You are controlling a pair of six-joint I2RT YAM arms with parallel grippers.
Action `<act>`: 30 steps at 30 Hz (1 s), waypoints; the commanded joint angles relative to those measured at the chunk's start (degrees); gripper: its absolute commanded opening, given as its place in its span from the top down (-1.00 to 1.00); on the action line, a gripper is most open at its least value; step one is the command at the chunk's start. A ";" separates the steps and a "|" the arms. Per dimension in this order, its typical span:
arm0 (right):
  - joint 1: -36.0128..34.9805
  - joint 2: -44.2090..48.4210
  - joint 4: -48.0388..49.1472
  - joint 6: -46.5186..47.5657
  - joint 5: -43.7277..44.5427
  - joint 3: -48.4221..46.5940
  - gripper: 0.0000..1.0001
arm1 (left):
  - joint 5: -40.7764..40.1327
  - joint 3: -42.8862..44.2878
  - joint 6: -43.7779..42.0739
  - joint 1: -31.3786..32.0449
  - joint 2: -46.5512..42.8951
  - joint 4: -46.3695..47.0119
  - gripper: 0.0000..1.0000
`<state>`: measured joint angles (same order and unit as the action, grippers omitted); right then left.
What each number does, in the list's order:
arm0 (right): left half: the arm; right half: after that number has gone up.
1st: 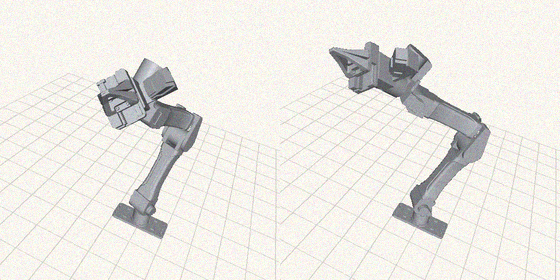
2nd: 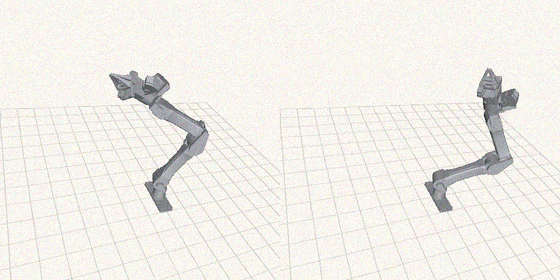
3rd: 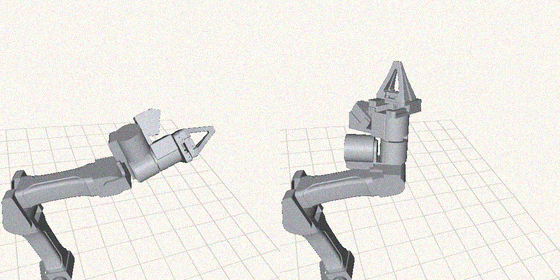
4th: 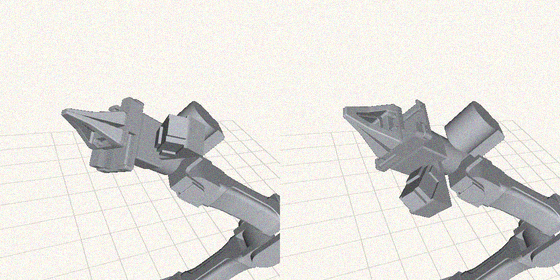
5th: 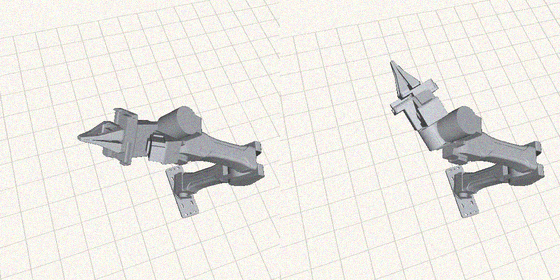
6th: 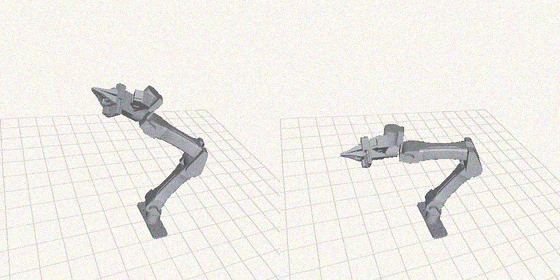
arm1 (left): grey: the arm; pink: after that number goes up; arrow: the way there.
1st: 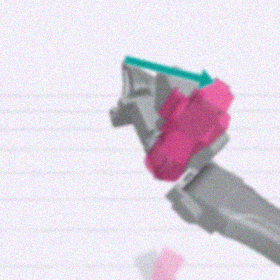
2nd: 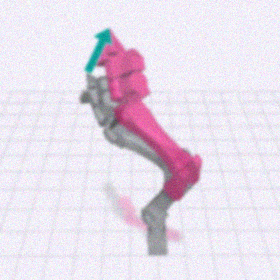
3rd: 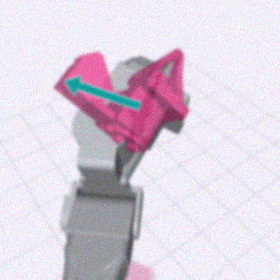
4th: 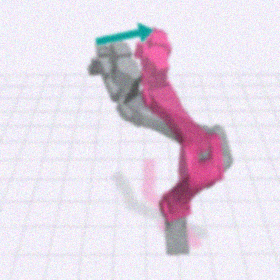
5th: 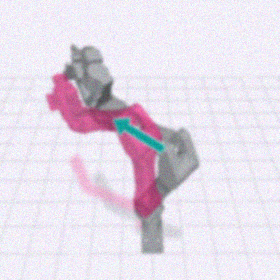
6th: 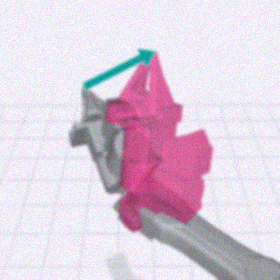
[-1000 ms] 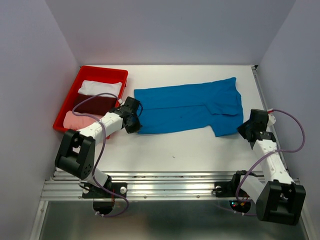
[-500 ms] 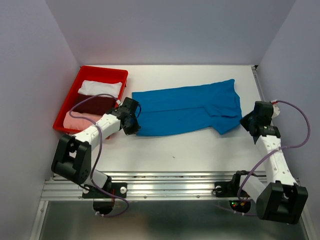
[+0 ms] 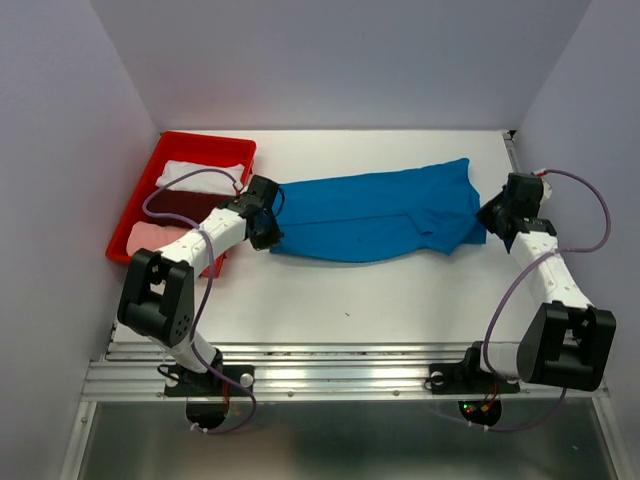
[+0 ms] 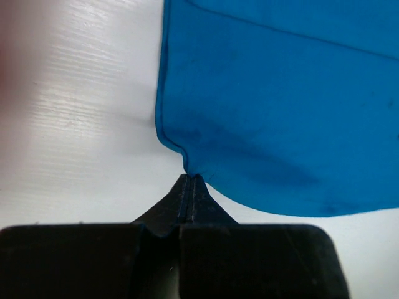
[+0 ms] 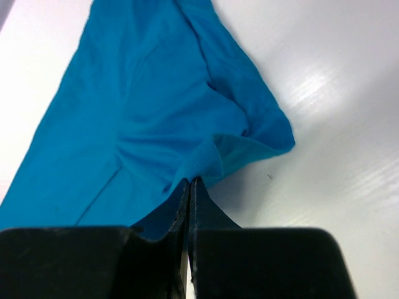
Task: Roll the t-shirts
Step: Fold the T-shirt at the center of the board.
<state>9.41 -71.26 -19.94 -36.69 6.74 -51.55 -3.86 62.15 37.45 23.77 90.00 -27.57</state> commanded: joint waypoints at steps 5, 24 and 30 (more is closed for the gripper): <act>0.52 -5.90 6.58 1.44 -2.61 -6.28 0.99 | -2.47 3.24 -0.80 -1.53 2.02 0.59 1.00; 0.52 -20.75 9.05 2.32 -4.54 -16.56 0.99 | -4.40 6.23 -0.19 -3.91 7.65 2.79 1.00; 0.52 -23.30 9.75 2.15 -5.51 -18.32 0.99 | -5.11 7.98 -0.71 -3.91 9.23 2.35 1.00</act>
<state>9.41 -93.86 -13.63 -34.83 2.26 -66.50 -6.68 67.18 37.34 20.14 99.09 -25.08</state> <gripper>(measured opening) 0.020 0.017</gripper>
